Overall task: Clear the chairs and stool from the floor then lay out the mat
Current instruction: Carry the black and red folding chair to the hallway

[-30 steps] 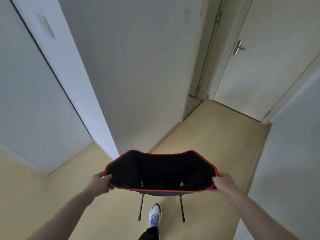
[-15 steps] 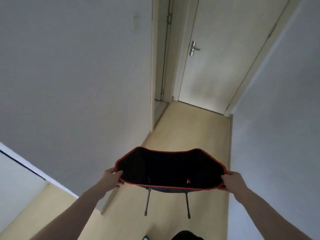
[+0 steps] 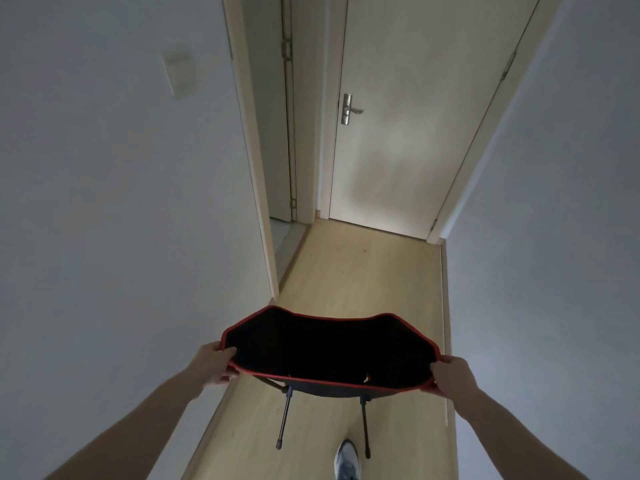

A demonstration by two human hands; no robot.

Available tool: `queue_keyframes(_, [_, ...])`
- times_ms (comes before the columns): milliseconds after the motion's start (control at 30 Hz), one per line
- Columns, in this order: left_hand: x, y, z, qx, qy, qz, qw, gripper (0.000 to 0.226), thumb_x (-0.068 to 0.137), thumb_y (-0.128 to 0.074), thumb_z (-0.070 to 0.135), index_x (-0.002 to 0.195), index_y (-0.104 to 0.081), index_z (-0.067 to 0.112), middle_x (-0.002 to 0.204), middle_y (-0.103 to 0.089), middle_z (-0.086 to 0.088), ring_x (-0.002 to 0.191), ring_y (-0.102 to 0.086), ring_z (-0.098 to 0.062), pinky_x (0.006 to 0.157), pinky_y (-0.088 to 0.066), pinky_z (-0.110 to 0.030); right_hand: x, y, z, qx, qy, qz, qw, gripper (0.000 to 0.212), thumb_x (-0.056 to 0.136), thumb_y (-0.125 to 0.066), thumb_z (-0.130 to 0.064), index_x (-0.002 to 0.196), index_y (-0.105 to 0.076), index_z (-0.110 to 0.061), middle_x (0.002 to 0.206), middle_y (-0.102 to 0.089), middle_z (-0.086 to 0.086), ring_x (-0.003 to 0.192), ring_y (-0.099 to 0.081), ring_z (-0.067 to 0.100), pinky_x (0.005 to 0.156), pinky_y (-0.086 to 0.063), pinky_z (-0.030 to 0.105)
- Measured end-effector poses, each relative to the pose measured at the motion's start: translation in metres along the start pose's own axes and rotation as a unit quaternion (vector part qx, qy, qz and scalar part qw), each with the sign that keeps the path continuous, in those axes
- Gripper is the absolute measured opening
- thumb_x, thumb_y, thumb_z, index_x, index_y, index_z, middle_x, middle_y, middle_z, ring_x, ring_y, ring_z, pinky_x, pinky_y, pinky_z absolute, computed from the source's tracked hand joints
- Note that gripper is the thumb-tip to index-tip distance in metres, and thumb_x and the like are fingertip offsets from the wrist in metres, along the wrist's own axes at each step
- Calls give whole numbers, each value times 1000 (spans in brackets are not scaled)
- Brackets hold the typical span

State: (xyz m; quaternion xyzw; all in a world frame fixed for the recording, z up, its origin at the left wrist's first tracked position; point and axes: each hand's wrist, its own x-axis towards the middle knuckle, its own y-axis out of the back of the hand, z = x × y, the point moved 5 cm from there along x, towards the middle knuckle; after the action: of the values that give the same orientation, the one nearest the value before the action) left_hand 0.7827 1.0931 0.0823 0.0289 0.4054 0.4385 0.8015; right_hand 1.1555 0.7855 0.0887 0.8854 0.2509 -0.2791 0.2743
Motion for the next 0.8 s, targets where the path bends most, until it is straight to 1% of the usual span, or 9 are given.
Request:
queue_keyframes(100, [33, -7, 26, 18, 16, -2, 1000, 11, 102, -52, 17, 102, -63, 20, 90, -75, -24, 73, -69, -25, 83, -59, -41, 36, -7, -18, 5, -8, -8, 1000, 36, 85, -40, 18, 107, -63, 3, 99, -70, 24, 84, -73, 42, 72, -64, 52])
queue_keyframes(200, [77, -18, 52, 28, 33, -9, 999, 14, 101, -53, 15, 109, -64, 17, 91, -75, -21, 75, -70, -25, 82, -59, -40, 82, -17, -41, 2, -16, -24, 1000, 37, 85, -41, 17, 114, -62, 5, 98, -70, 24, 84, -73, 41, 65, -64, 43])
queue_keyframes(267, [101, -21, 65, 34, 49, -10, 998, 17, 100, -54, 13, 114, -64, 14, 92, -76, -19, 80, -72, -28, 81, -60, -40, 105, -24, -51, 11, -29, -23, 999, 41, 85, -41, 16, 120, -61, 6, 98, -70, 24, 84, -73, 41, 63, -64, 40])
queue_keyframes(367, [137, -24, 85, 34, 68, -10, 997, 23, 100, -55, 11, 122, -60, 15, 93, -76, -15, 91, -73, -30, 73, -60, -35, 136, -35, -66, 21, -46, -19, 999, 44, 85, -40, 17, 123, -61, 8, 97, -70, 23, 83, -73, 39, 57, -62, 35])
queue_keyframes(433, [165, -27, 101, 38, 67, -16, 997, 28, 99, -55, 10, 127, -58, 13, 93, -75, -13, 88, -73, -28, 72, -58, -34, 157, -44, -76, 28, -52, -11, 998, 46, 85, -40, 17, 125, -60, 7, 98, -70, 22, 84, -73, 37, 57, -62, 34])
queue_keyframes(500, [199, -28, 117, 51, 68, -27, 996, 32, 99, -55, 9, 131, -56, 13, 94, -75, -12, 87, -72, -26, 71, -58, -33, 181, -56, -83, 30, -62, 4, 998, 46, 86, -42, 17, 128, -60, 7, 97, -70, 20, 84, -72, 37, 60, -63, 35])
queue_keyframes(633, [254, -36, 138, 75, 69, -51, 993, 41, 99, -53, 8, 140, -50, 12, 99, -73, -11, 91, -71, -25, 73, -57, -31, 216, -80, -90, 36, -73, 30, 996, 50, 87, -43, 16, 134, -57, 8, 96, -69, 18, 89, -71, 39, 78, -63, 47])
queue_keyframes(700, [290, -40, 143, 81, 83, -59, 991, 44, 100, -53, 7, 143, -47, 12, 101, -72, -12, 92, -71, -26, 73, -57, -32, 239, -96, -90, 38, -81, 39, 995, 49, 88, -45, 14, 135, -56, 6, 98, -70, 17, 91, -71, 37, 79, -62, 44])
queue_keyframes(800, [322, -42, 152, 83, 87, -57, 991, 48, 100, -55, 8, 146, -44, 13, 106, -70, -14, 96, -69, -28, 81, -57, -36, 258, -108, -89, 51, -86, 52, 994, 46, 91, -49, 10, 135, -58, 3, 100, -70, 15, 94, -69, 35, 83, -61, 43])
